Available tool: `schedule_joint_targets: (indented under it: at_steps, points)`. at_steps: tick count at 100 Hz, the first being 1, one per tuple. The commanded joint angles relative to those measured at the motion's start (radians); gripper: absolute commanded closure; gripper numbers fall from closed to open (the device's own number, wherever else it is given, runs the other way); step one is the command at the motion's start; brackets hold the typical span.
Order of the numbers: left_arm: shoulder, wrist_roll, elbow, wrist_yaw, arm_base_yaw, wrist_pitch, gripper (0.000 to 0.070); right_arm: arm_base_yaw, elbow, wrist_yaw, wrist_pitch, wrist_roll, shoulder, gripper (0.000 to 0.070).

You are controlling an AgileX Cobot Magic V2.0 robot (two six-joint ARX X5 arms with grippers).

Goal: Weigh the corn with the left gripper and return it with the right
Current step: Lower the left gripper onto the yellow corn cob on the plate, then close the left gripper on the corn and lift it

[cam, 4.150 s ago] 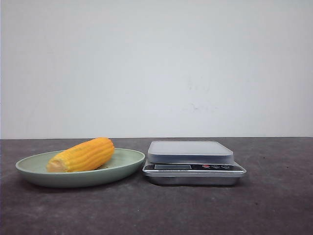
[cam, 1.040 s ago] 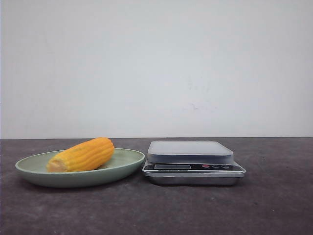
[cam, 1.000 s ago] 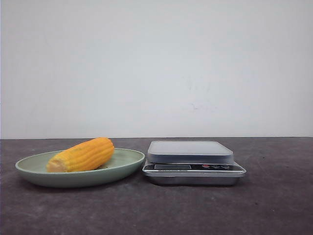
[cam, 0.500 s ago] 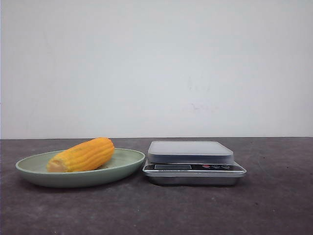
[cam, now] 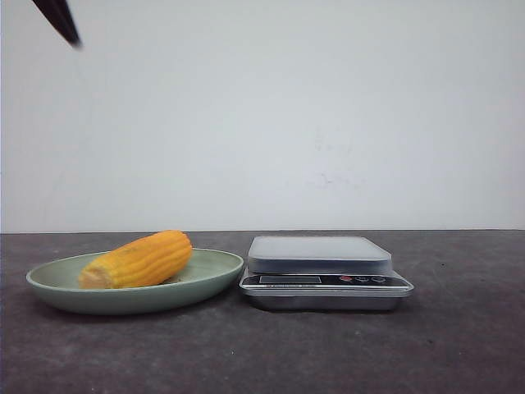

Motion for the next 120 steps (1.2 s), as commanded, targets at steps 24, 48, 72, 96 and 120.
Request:
schedule_joint_targets:
  at_steps: [24, 48, 72, 96, 120]
  points:
    - [0.266, -0.058, 0.018, -0.045, -0.135, 0.249, 0.0000, 0.001, 0.014, -0.026, -0.016, 0.005, 0.007, 0.0000]
    - [0.458, -0.082, 0.018, -0.141, -0.182, 0.280, 0.0000, 0.001, 0.014, -0.026, -0.040, 0.005, 0.006, 0.0000]
    - [0.562, -0.084, 0.018, -0.161, -0.183, 0.304, 0.0071, 0.001, 0.014, -0.026, -0.045, 0.003, 0.006, 0.0000]
    - [0.585, -0.090, 0.018, -0.156, -0.187, 0.314, 0.0648, 0.001, 0.014, -0.026, -0.047, 0.000, 0.006, 0.0000]
    - [0.550, -0.087, 0.036, -0.076, -0.187, 0.317, 0.0700, 0.001, 0.014, -0.025, -0.047, -0.004, 0.006, 0.0000]
